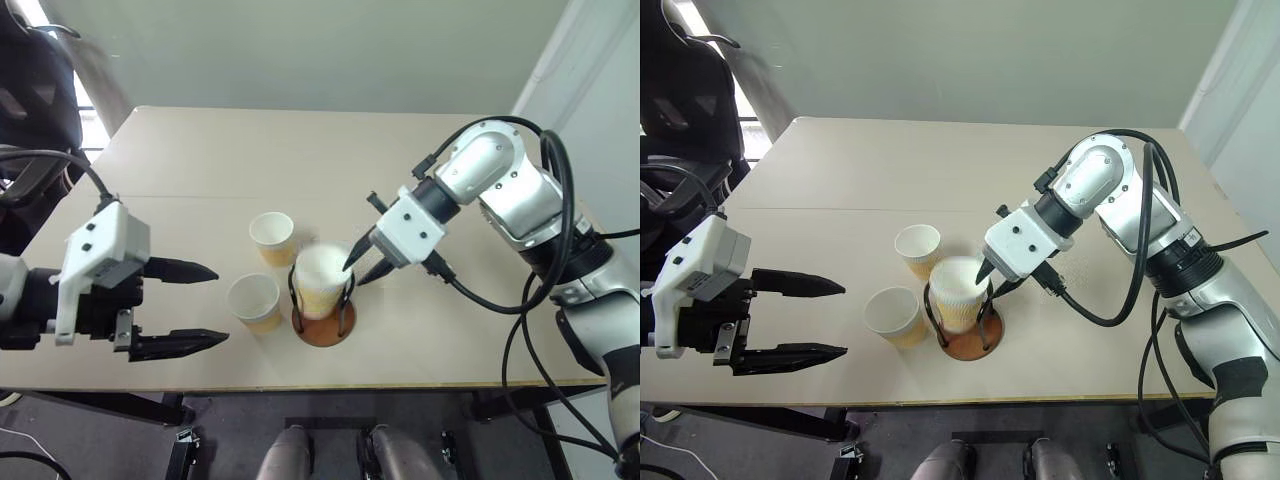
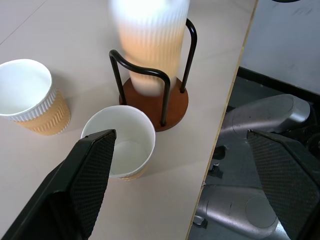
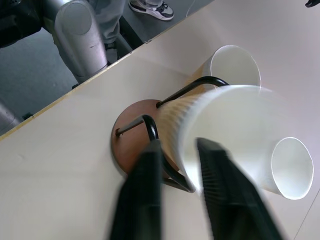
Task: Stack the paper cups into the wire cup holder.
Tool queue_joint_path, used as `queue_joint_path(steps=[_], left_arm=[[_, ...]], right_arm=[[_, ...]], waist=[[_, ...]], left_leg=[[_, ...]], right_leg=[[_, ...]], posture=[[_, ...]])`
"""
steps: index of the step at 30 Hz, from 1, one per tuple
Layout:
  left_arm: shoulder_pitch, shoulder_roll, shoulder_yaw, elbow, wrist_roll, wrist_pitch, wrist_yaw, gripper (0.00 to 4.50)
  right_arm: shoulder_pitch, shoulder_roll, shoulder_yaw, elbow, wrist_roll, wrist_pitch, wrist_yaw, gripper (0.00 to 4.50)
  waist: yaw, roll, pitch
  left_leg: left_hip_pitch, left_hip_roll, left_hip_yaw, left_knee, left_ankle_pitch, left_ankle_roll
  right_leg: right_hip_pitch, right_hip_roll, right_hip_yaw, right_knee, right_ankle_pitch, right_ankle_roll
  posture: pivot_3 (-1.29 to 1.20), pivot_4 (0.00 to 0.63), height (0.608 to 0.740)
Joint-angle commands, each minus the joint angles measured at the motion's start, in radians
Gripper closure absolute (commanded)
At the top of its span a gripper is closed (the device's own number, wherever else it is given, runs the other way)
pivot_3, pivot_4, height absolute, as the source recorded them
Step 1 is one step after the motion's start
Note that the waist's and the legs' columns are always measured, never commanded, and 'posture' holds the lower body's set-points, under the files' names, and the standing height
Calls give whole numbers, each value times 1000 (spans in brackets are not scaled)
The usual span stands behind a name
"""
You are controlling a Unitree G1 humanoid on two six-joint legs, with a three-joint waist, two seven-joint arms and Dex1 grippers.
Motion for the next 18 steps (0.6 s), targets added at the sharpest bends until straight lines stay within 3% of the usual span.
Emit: queue_joint_path(steps=[1, 3, 9, 13, 16, 18], left_arm=[[-10, 11, 19, 3, 2, -16, -6, 0], [-9, 18, 15, 10, 10, -24, -15, 0], [-10, 43, -14, 34, 41, -63, -52, 0], [-20, 89, -197, 49, 139, -188, -90, 0], [-74, 94, -316, 81, 196, -264, -91, 0], [-147, 83, -440, 118, 259, -324, -92, 0]], right_arm=[[-11, -7, -20, -25, 3, -8, 4, 2194], [-18, -8, -34, -14, 0, -7, 4, 1525], [-64, -5, -136, 76, -6, 41, 4, 1525], [-21, -219, -307, 100, 271, 325, 4, 1525], [79, -331, -387, 35, 398, 440, 4, 1525], [152, -376, -527, 10, 515, 588, -6, 1525]], waist=[[0, 0, 0], [0, 0, 0], [1, 0, 0], [26, 0, 0], [32, -3, -2], [30, -4, -3]], left_leg=[[0, 0, 0, 0, 0, 0], [0, 0, 0, 0, 0, 0], [0, 0, 0, 0, 0, 0], [-2, -1, -1, 0, -3, -5], [-2, -1, -1, 0, -7, -11], [-1, -1, -1, 0, -9, -13]], right_leg=[[0, 0, 0, 0, 0, 0], [0, 0, 0, 0, 0, 0], [0, 0, 0, 0, 0, 0], [0, 0, 0, -2, 0, 0], [1, -1, 2, -3, -1, -1], [2, 0, 1, -2, -1, 2]], posture=[[0, 150, 740], [0, 150, 740], [0, 150, 740], [0, 150, 740], [0, 150, 740], [0, 150, 740]])
